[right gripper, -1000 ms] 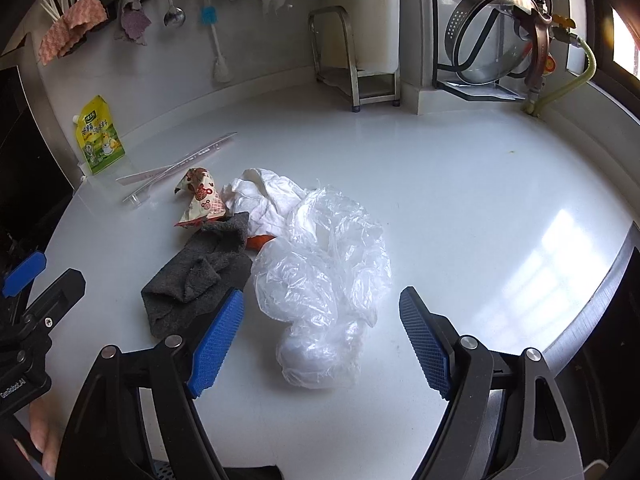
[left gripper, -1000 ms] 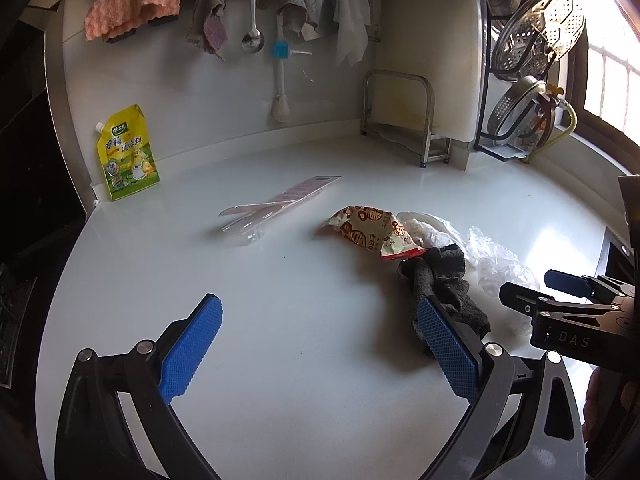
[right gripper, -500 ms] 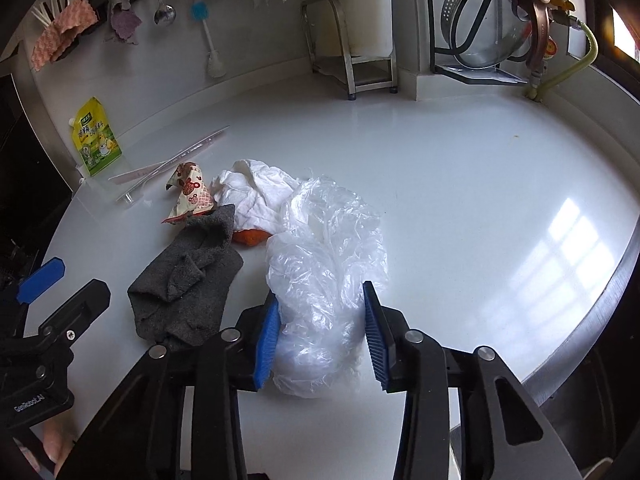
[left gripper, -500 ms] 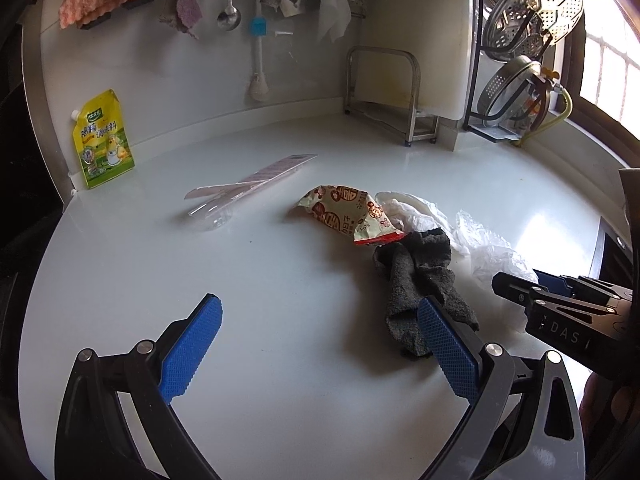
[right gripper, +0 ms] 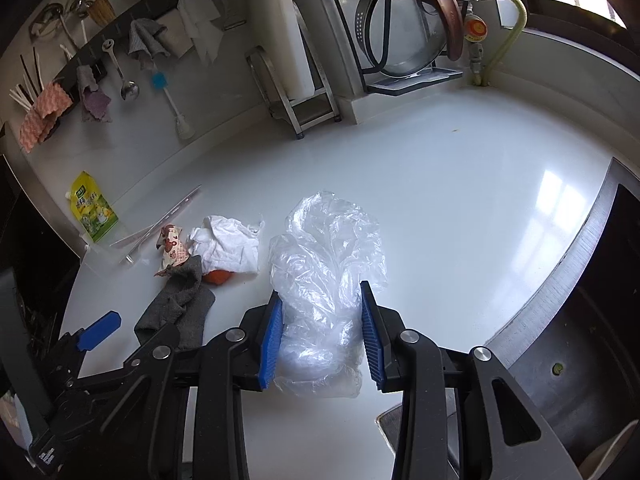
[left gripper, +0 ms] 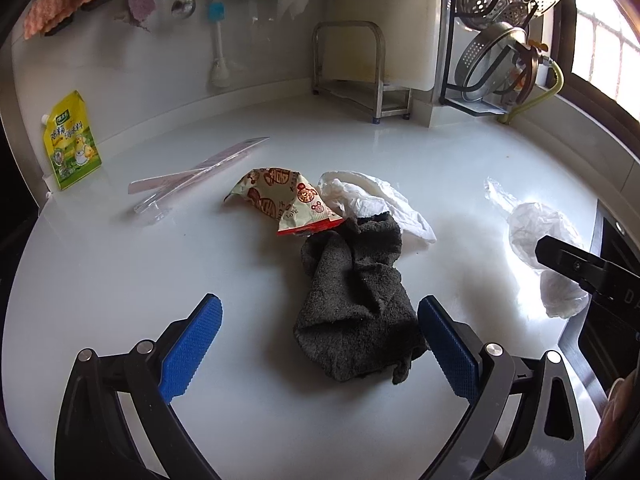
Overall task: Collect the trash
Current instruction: 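Grasp the grey cloth with the left tool while the right tool holds the bag, then carry the grey cloth and plastic bag in both tools over the bin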
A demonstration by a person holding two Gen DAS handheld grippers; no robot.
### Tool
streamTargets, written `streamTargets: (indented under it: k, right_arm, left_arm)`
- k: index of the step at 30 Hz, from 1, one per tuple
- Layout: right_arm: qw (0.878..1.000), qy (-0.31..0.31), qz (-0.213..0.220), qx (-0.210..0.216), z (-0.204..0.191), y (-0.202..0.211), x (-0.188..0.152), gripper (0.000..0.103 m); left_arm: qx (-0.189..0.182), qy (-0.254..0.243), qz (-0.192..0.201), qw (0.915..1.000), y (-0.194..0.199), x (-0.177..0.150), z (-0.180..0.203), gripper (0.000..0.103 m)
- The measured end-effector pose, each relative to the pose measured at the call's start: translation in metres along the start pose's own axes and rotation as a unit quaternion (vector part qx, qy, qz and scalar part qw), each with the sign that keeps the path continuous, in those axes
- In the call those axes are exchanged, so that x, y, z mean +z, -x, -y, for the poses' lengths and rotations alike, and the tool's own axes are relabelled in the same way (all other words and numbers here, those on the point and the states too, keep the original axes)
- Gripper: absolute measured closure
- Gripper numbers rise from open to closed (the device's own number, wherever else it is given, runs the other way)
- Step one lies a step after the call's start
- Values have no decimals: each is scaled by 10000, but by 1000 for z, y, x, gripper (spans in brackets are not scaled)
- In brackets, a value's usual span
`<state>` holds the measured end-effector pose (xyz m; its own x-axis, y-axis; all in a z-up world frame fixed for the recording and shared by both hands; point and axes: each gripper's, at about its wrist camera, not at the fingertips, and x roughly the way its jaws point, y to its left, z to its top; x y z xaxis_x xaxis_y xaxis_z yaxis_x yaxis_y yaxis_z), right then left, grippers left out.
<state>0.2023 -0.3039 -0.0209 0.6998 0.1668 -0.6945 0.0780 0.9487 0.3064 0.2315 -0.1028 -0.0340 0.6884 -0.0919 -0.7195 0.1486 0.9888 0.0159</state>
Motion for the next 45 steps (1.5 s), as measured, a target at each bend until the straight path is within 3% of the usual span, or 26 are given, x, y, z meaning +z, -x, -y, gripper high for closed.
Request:
streamTargets:
  k: [7, 11, 20, 29, 37, 45]
  right_arm:
    - [9999, -94, 79, 49, 2, 3, 3, 68]
    - [9999, -115, 84, 40, 3, 2, 3, 68]
    - [10000, -89, -5, 18, 3, -5, 1, 68]
    - [9997, 152, 178, 20, -11, 10, -11, 68]
    - [9992, 333, 233, 13, -29, 50, -54, 68]
    - [9986, 328, 409, -18, -45, 101, -116, 68]
  left_arm:
    - [166, -4, -318, 9994, -23, 3, 9, 10]
    - [53, -83, -350, 9993, -25, 1, 13, 41]
    - [-98, -73, -188, 9997, -3, -7, 4, 64]
    - [167, -168, 123, 9996, 46, -31, -19, 65]
    - [165, -354, 415, 9984, 89, -64, -25, 65]
    - [-77, -405, 591, 9974, 125, -93, -28, 65]
